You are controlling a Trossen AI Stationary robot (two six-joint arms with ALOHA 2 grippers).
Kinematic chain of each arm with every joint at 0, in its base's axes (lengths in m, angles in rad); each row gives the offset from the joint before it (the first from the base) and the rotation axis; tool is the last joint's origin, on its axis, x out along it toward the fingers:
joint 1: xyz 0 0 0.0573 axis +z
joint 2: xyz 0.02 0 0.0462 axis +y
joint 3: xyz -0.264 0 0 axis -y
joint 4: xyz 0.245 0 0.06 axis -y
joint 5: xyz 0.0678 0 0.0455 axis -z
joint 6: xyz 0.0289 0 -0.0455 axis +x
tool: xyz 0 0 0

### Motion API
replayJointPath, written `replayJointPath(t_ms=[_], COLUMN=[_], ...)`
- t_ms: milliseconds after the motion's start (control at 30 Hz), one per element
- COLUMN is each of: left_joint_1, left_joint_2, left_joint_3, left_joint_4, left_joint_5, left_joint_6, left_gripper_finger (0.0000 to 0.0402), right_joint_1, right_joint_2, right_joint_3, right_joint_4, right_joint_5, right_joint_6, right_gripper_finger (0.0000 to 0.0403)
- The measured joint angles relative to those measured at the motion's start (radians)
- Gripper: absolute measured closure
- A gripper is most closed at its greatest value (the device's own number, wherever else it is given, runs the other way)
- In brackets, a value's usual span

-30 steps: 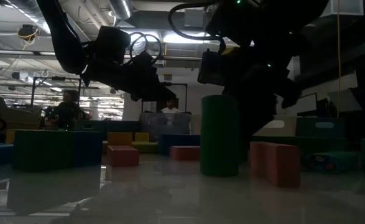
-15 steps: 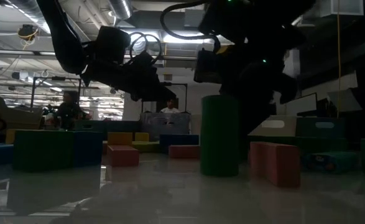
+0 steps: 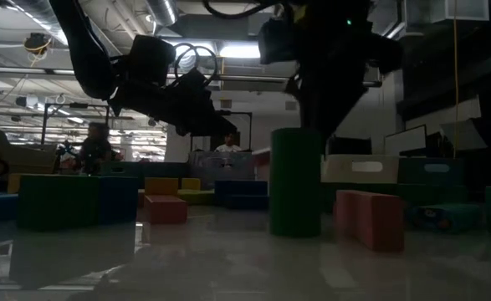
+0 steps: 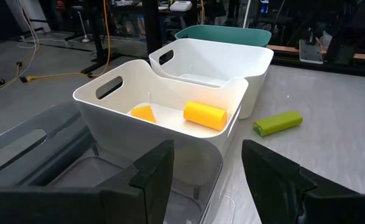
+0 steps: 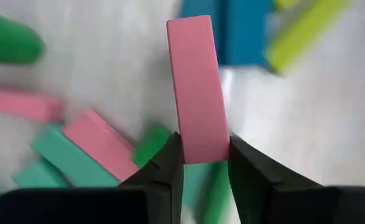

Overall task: Sort blocks
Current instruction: Put the pink block into the right white bin

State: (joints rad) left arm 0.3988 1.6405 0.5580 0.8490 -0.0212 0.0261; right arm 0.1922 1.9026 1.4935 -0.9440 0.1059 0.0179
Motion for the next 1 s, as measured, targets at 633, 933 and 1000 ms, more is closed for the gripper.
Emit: replayJointPath(t_ms=[633,933,1000], left_joint_1=[0.000,0.000,0.000], left_joint_2=[0.000,0.000,0.000], left_joint_3=[0.000,0.000,0.000], left_joint_4=[-0.002,-0.002,-0.003], left_joint_5=[0.001,0.000,0.000], left_joint_6=[-0.021,-0.026,-0.026], left_gripper_finger=[0.0224,0.0224,0.0224], right_joint_1=[-0.288,-0.530,-0.591], right_joint_2=[-0.110,-0.233,-0.237], right_joint_3=[0.082,0.082,0.082], right_joint_4=[-0.453,-0.456,-0.453], right_joint_5=[0.172,0.260,0.255], right_joint_6=[-0.136,-0.157,-0.157], right_gripper_finger=[0.0304,0.0303,0.0299])
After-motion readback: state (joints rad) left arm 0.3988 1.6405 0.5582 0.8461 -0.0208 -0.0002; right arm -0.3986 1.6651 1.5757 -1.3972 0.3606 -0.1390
